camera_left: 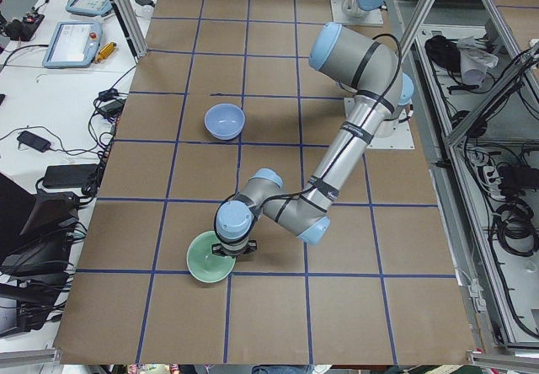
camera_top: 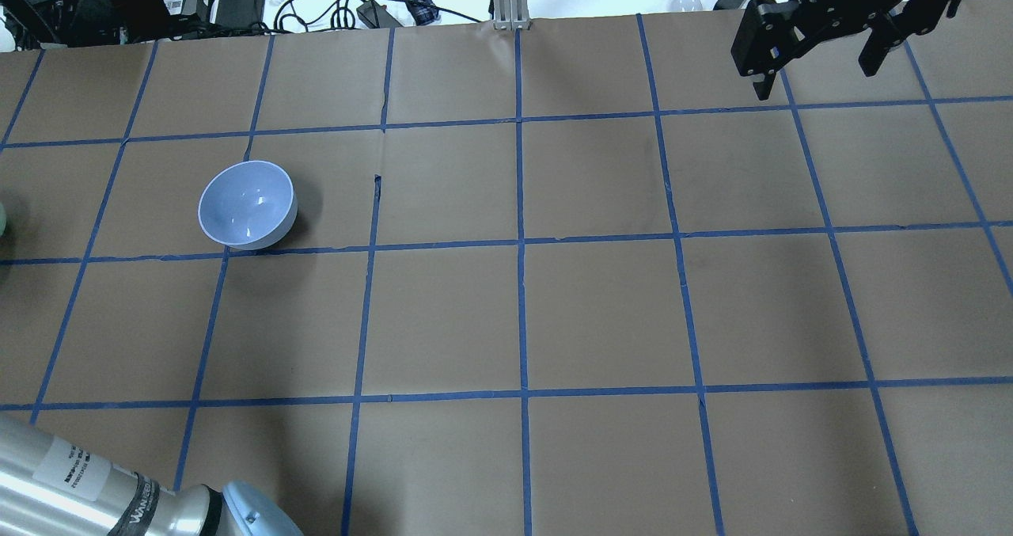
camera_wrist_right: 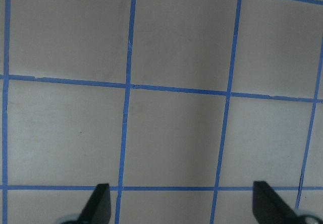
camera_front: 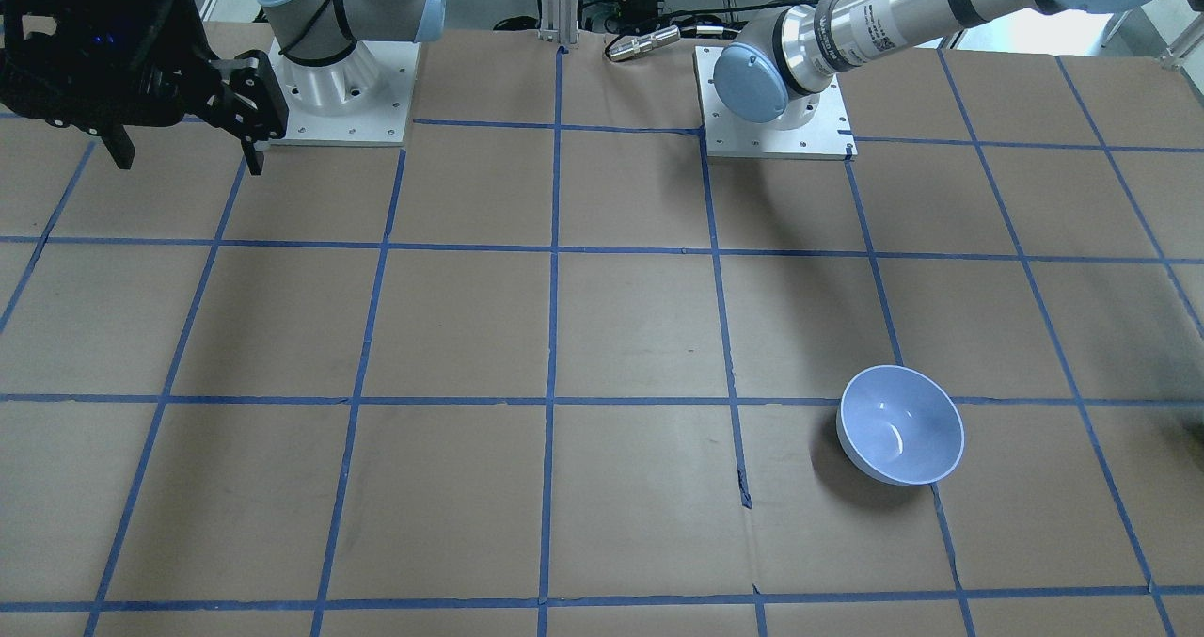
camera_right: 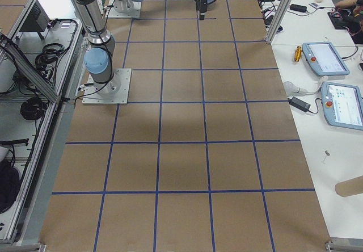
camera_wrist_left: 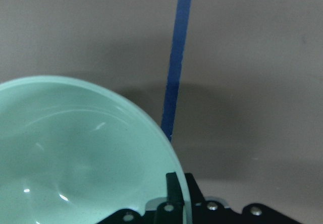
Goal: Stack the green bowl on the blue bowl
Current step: 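Lift the green bowl with the left gripper and carry it over the blue bowl, then lower the green bowl into the blue bowl with the left gripper, then open the left gripper and raise it above the stacked bowls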
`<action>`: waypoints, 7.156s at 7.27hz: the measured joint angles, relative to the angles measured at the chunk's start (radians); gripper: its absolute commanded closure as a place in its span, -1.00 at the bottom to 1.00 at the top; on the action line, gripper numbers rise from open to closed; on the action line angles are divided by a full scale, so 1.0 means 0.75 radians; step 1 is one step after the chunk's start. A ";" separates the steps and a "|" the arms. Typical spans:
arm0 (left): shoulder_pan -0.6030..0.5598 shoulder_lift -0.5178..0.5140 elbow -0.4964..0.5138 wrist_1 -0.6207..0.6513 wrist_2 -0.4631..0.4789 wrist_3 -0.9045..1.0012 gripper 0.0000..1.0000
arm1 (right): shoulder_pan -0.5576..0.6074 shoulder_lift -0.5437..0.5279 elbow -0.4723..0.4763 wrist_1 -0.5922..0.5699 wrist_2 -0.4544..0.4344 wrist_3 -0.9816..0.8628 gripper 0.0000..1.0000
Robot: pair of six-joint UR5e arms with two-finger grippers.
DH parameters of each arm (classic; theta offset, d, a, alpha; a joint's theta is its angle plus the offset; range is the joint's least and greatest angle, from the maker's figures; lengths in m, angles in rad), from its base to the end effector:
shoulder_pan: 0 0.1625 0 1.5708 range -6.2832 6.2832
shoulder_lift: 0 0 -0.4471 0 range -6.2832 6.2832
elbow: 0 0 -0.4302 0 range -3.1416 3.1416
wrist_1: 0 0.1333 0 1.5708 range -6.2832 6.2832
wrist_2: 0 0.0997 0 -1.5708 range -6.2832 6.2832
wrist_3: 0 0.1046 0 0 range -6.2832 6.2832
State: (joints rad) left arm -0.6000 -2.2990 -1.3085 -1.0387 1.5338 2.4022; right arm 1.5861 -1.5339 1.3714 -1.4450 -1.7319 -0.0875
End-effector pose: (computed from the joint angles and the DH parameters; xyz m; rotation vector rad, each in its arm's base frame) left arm 0.5732 -0.5583 0.2052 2.0166 2.3164 -0.0447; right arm 0.1248 -0.5426 0.5794 0.1486 -2.9752 0.0460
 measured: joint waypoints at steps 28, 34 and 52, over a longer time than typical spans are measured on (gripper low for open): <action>-0.822 0.767 -0.944 0.244 0.010 -0.597 -1.00 | 0.000 0.000 0.000 0.000 0.000 0.000 -1.00; -0.954 0.870 -0.661 -0.208 0.001 -1.273 -1.00 | 0.000 0.000 0.000 0.000 0.000 0.000 -1.00; -1.285 1.055 -0.397 -0.722 0.053 -3.112 -1.00 | 0.000 0.000 0.000 0.000 0.000 0.000 -1.00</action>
State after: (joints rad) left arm -1.5639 -1.5075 -1.6062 -1.5804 1.5732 0.0679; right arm 1.5861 -1.5340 1.3714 -1.4450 -1.7319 -0.0874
